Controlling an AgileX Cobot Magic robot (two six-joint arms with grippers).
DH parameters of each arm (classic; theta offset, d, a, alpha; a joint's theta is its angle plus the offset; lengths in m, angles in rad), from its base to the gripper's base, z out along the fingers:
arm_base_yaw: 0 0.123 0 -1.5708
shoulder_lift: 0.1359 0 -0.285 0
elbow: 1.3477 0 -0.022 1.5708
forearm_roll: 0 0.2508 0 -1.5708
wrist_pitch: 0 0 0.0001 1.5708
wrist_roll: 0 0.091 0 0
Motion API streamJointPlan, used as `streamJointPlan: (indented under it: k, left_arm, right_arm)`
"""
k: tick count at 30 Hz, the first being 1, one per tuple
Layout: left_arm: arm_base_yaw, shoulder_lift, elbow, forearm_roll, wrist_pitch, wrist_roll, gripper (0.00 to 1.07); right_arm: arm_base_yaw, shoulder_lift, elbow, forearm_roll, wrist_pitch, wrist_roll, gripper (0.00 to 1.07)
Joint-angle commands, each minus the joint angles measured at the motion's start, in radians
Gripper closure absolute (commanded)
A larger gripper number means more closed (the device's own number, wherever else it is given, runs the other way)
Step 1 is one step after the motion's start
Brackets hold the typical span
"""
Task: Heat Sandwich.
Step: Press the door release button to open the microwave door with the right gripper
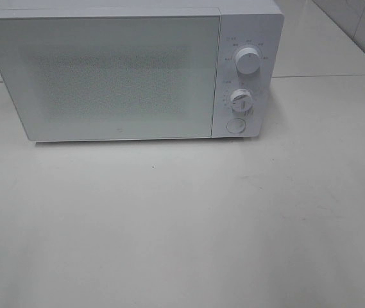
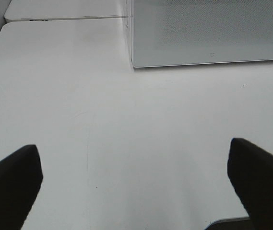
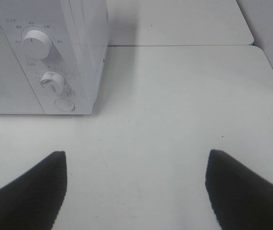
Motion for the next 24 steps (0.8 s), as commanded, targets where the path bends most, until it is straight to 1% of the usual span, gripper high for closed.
streamJointPlan:
  k: [1, 6, 11, 14, 15, 17, 20, 24]
  left_arm:
    - [0.002, -0.022, 0.003, -0.004, 0.0, 0.003, 0.03]
    - [0.002, -0.022, 0.003, -0.004, 0.0, 0.003, 0.03]
    - [0.002, -0.022, 0.003, -0.004, 0.0, 0.003, 0.03]
    - [0.002, -0.022, 0.003, -0.004, 0.0, 0.003, 0.03]
    - [0.002, -0.022, 0.003, -0.004, 0.0, 0.003, 0.03]
    - [0.002, -0.022, 0.003, -0.004, 0.0, 0.003, 0.03]
    - [0.002, -0.022, 0.003, -0.004, 0.0, 0.003, 0.03]
    - [0.002, -0.022, 0.003, -0.004, 0.0, 0.003, 0.03]
  right_arm:
    - [-0.008, 0.082, -0.008, -0.001, -0.122, 0.019, 0.31]
    - [-0.008, 0.143, -0.008, -0.001, -0.189, 0.021, 0.31]
    - [-0.008, 0.267, -0.008, -0.001, -0.347, 0.021, 0.31]
    - [-0.008, 0.299, -0.008, -0.001, -0.393, 0.022, 0.31]
    - [-0.008, 0.336, -0.008, -0.001, -0.442, 0.022, 0.31]
    - [-0.008, 0.352, -0.008, -0.001, -0.461, 0.022, 0.31]
    - [-0.008, 0.43, -0.008, -0.001, -0.553, 0.022, 0.31]
    - [-0.006, 0.492, -0.008, -0.001, -0.618, 0.022, 0.31]
